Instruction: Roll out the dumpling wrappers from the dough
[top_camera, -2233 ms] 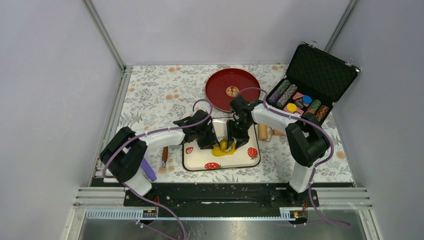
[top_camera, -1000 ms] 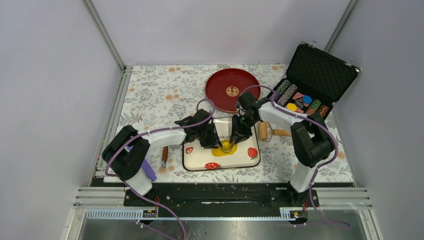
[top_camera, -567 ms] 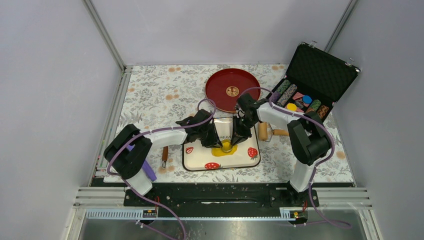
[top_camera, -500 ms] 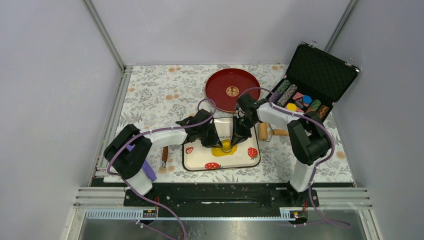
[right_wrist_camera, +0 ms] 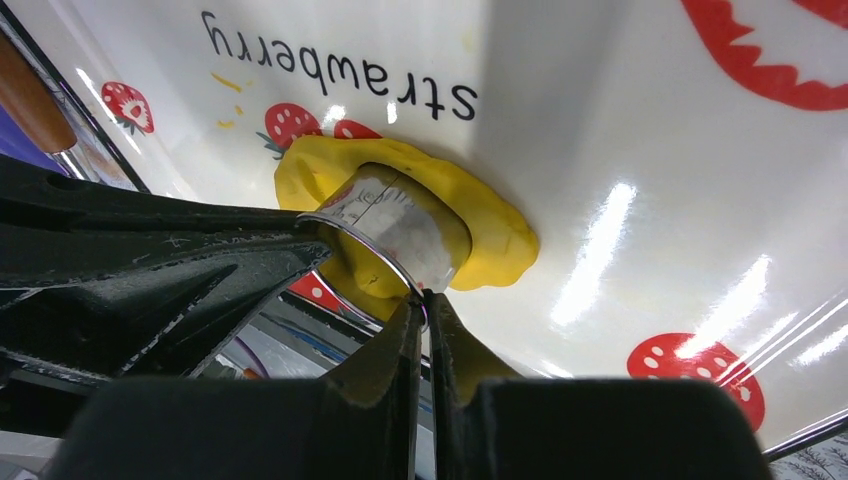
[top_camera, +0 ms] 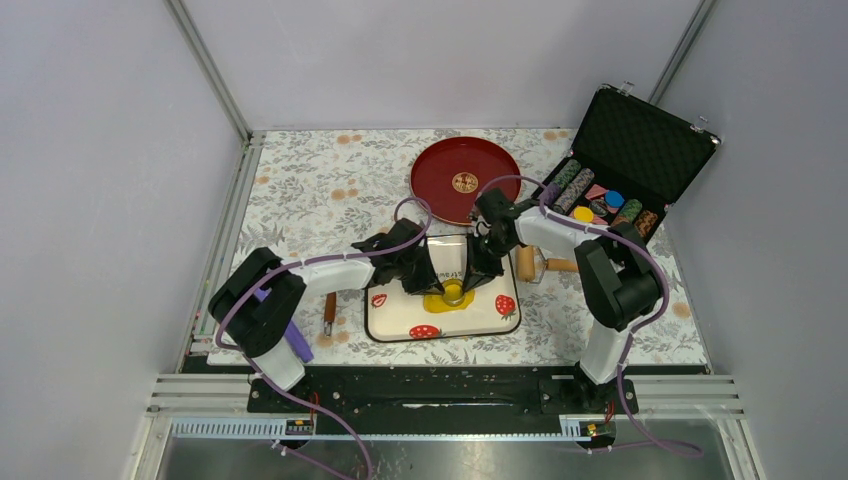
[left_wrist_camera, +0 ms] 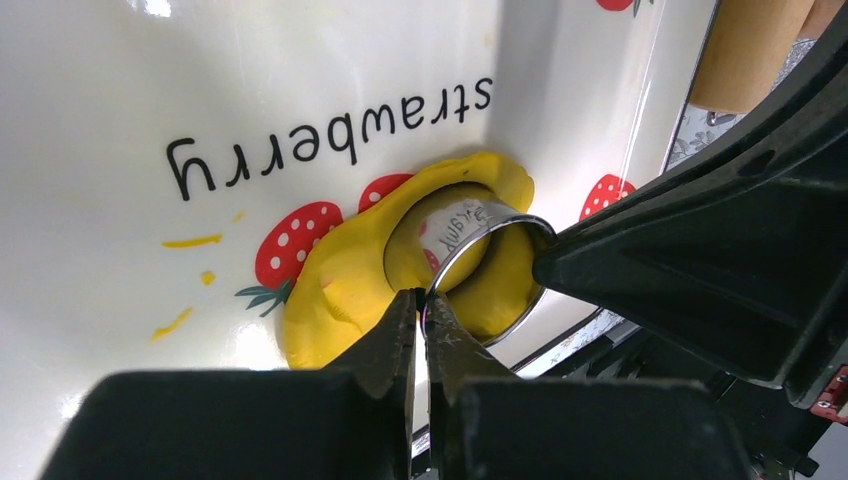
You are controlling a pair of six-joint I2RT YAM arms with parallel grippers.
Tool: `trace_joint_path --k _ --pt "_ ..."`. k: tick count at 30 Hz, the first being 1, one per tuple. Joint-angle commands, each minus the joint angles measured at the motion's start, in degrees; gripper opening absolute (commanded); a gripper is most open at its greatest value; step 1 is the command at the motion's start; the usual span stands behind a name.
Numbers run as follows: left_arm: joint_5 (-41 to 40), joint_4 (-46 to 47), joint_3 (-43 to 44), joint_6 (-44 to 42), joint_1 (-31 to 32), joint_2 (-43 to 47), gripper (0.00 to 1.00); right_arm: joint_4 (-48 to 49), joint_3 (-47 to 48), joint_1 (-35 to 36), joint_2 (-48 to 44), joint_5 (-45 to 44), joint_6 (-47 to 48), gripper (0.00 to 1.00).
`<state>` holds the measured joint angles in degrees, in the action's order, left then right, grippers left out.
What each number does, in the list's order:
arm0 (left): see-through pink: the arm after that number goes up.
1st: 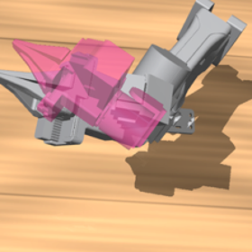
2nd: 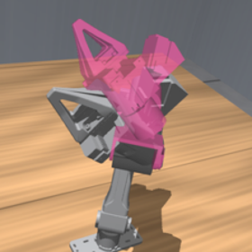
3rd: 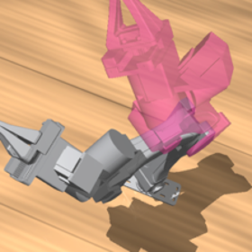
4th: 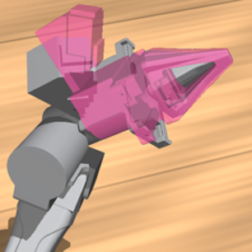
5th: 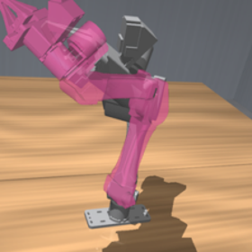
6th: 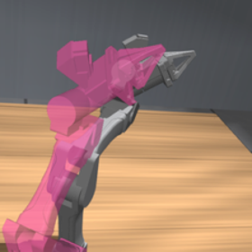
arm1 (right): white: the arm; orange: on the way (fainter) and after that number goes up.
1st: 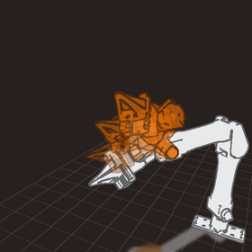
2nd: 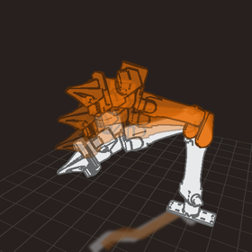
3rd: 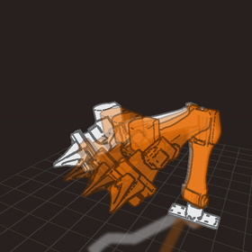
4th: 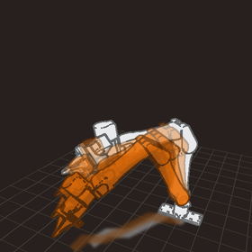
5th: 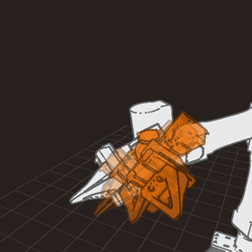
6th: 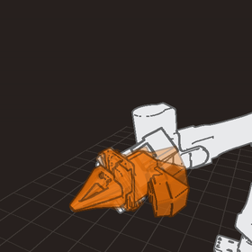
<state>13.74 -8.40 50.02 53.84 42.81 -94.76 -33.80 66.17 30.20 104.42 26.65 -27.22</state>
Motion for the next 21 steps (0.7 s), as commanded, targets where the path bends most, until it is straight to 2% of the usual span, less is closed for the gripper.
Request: trace_joint_path --k 1,10,21 --pt "-1.1 0.3 -1.4 0.3 0.8 -2.2 0.00 0.4 -3.7 0.2 0.8 -2.8 1.0 0.00" --pt "-3.2 -0.4 -2.4 0.8 1.7 -2.3 0.00 5.8 -9.2 0.3 1.1 -4.1 0.8 0.00" --pt "-6.9 -4.2 -2.8 1.5 2.0 -1.9 0.00 4.6 -9.3 0.3 1.9 -6.3 0.6 0.00"
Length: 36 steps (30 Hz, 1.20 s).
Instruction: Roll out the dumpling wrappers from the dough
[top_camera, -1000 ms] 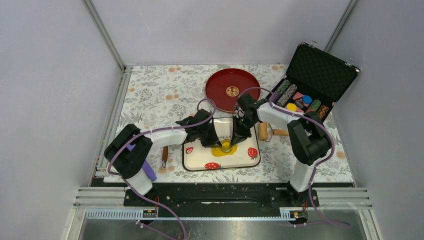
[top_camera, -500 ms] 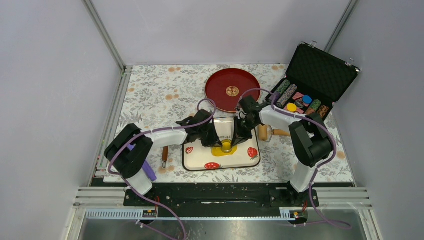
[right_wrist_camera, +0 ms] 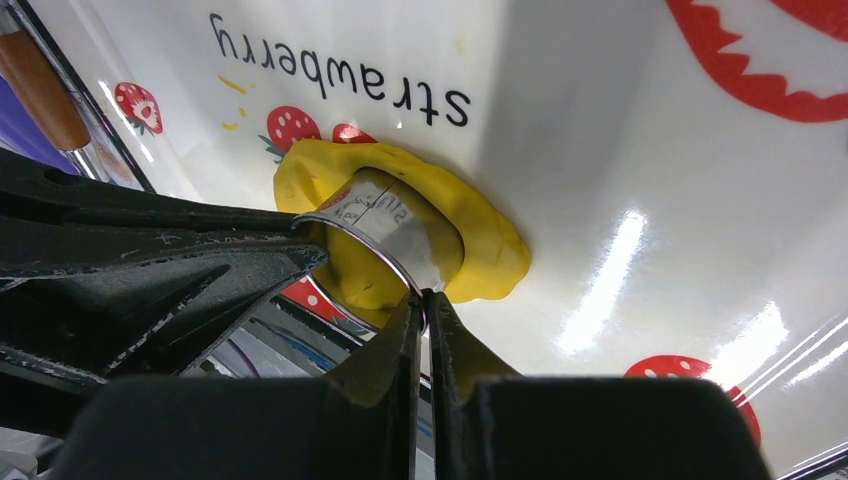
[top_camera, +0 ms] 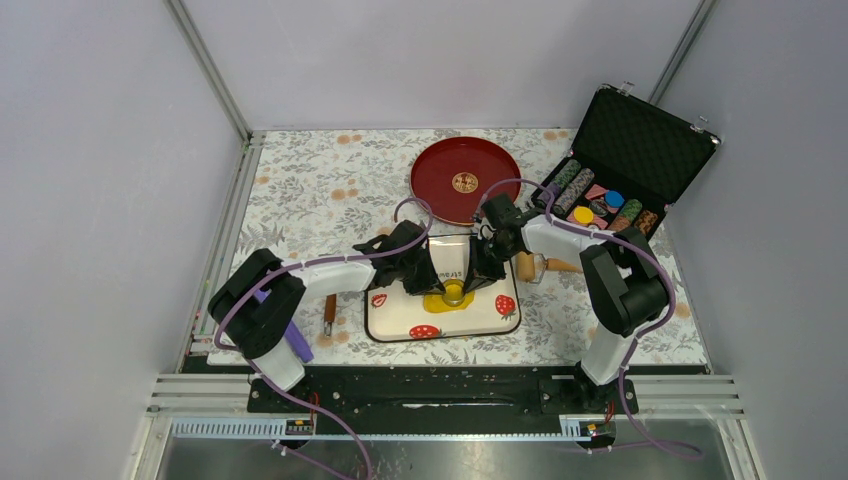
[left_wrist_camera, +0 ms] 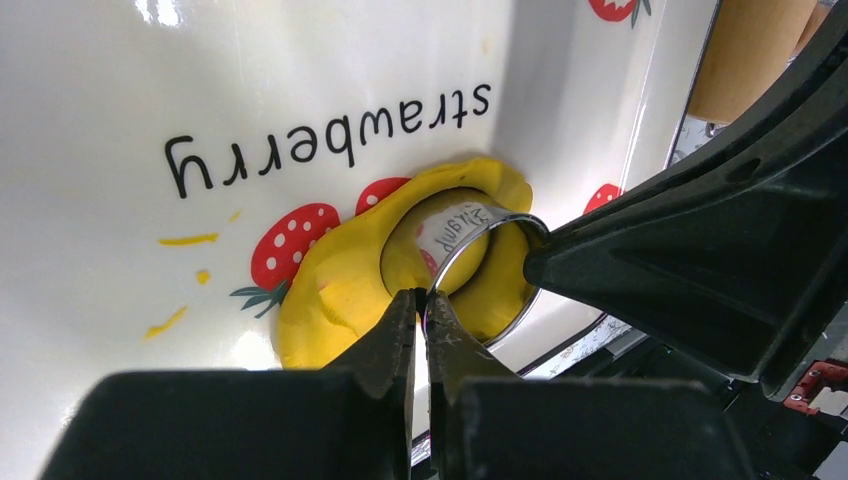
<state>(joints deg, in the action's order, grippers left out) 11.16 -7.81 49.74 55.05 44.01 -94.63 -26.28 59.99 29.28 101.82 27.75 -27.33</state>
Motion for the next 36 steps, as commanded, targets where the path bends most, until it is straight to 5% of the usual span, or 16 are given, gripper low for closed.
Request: trace_joint_path --k 1,21,24,29,36 --pt "-4.3 -4.8 -2.6 0.4 0.8 -2.2 0.00 -3.4 -2.9 1.2 4.8 -7.6 0.8 0.00" --pt "-4.6 -8.2 -0.2 -1.7 1.0 -1.1 0.00 -8.0 0.8 1.4 2.9 -8.7 0.7 0.01" --pt "-4.5 -9.7 1.7 -2.2 0.8 -1.0 0.02 -9.3 2.4 1.3 1.8 -8.1 0.5 0.07" --pt "-4.2 -11.6 4.5 -2.8 0.8 -0.5 0.21 -11.3 5.1 1.3 0.3 -6.6 0.4 0.16" --pt "-1.7 -11.5 6.7 -3.5 -0.2 3.6 0.36 -11.7 7.3 1.3 -2.7 -4.0 -1.2 0.49"
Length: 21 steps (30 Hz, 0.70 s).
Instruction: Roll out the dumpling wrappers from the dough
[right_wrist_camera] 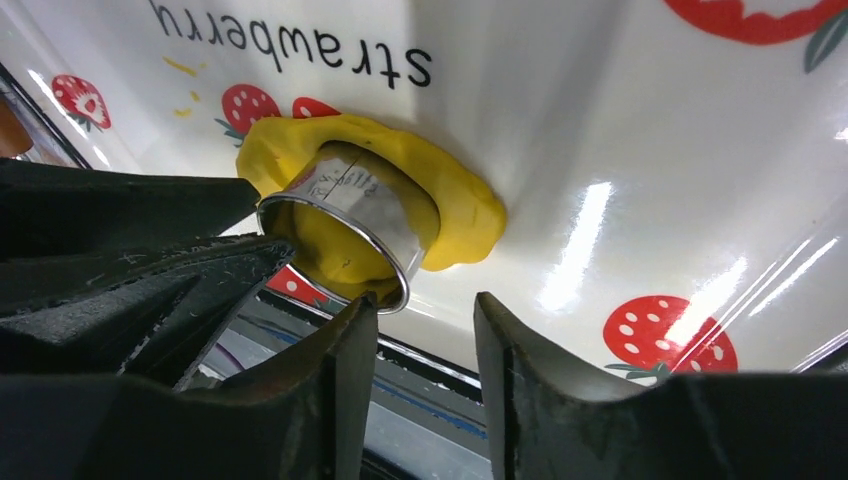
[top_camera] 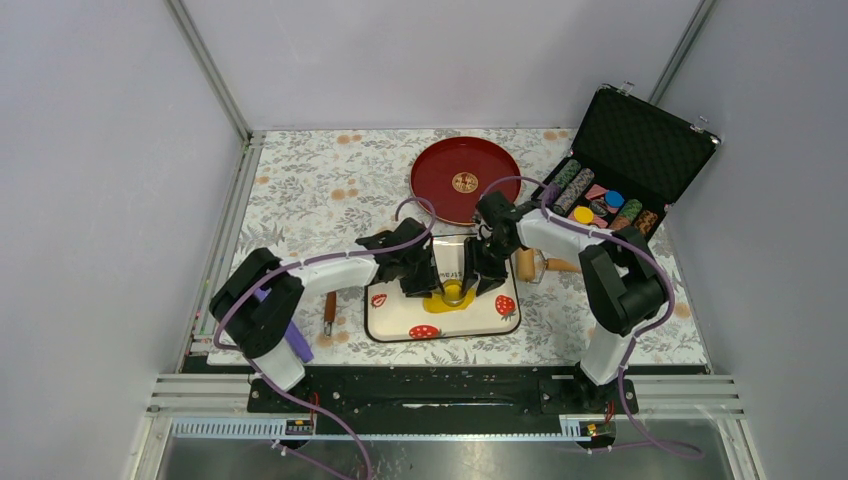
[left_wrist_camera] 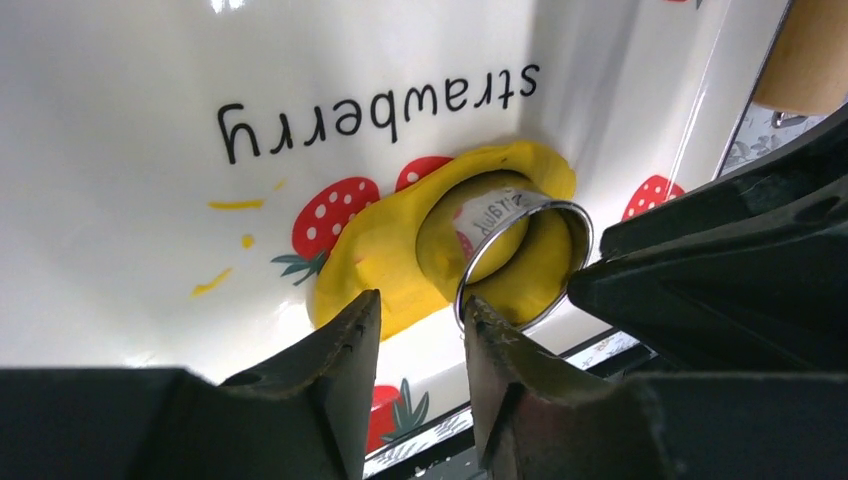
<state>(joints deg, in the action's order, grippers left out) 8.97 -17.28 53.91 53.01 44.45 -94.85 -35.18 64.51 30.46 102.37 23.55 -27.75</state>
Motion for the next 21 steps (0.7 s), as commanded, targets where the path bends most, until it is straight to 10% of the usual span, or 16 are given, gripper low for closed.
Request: trace_joint_path --k 1,10,21 --pt "0.8 -1.8 2.6 -1.7 -0.9 4.7 0.38 -2.9 3.0 0.1 -3.7 0.4 -0.9 0.52" --pt "7.2 6.8 -4.3 0.1 -5.4 14.6 0.54 -4.2 4.3 0.0 -7.2 1.1 -1.0 0.65" --pt "15.7 14.7 -18.8 0.1 -12.7 17.2 0.42 2.2 -7.8 -4.6 -20.7 7.9 -5.4 0.71"
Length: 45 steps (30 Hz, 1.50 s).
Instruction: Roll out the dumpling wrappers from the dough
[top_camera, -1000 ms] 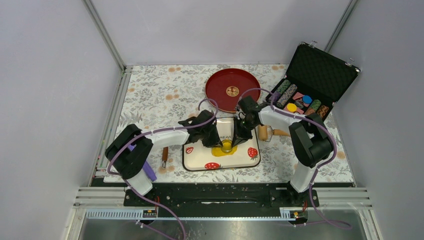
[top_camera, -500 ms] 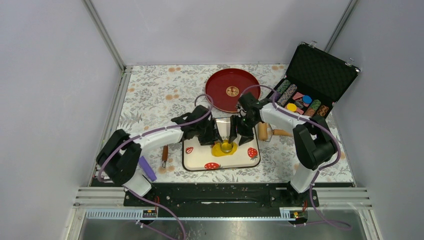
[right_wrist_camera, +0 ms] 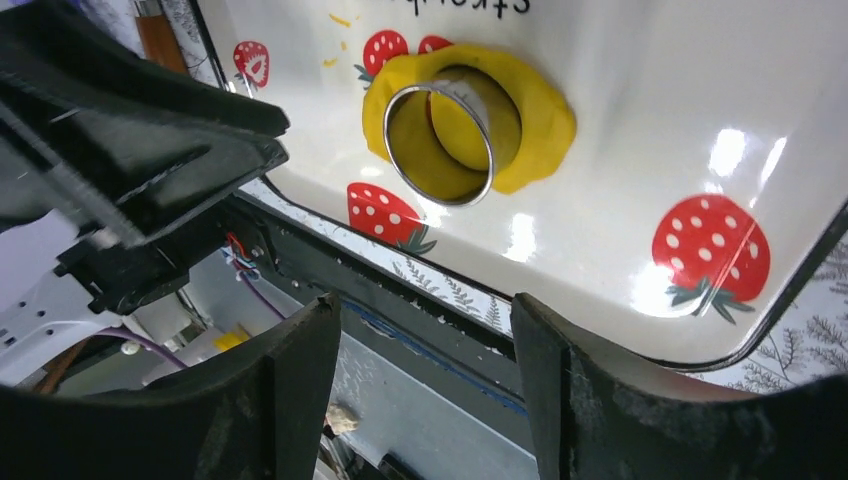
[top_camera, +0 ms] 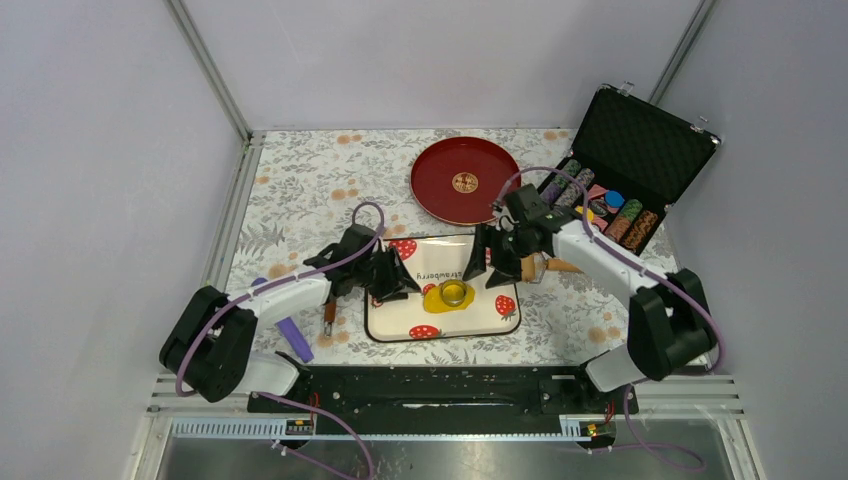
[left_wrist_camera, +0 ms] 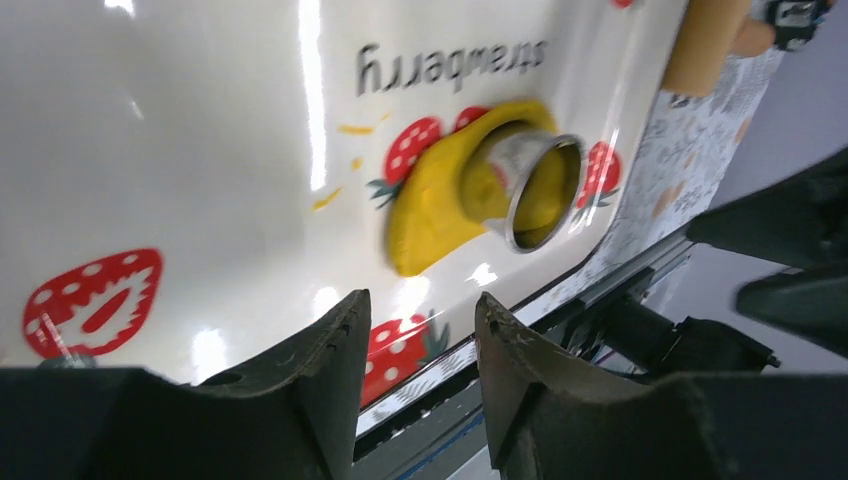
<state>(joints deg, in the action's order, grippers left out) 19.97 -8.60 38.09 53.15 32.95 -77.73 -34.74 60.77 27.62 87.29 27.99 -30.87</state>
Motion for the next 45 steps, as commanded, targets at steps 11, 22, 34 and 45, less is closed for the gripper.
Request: trace_joint_path --k 11,22,34,45 --pt "7.7 16.8 -6.1 0.8 -1.3 -8.6 0.34 5.2 -14.9 -5.7 -12.5 6.5 -3.8 0.71" --pt "6.6 16.8 -3.2 0.3 0.6 -13.1 0.22 6.7 -16.8 -5.7 -12.1 8.2 -4.2 0.65" --pt "3.8 15.5 -2.1 0.0 2.8 -14.9 0.10 6.8 -17.5 -5.7 -11.9 8.2 -4.1 0.67" --pt "7.7 17.6 -0.5 3.3 3.0 -10.2 0.00 6.8 -17.9 -5.7 -11.0 8.3 -3.7 0.67"
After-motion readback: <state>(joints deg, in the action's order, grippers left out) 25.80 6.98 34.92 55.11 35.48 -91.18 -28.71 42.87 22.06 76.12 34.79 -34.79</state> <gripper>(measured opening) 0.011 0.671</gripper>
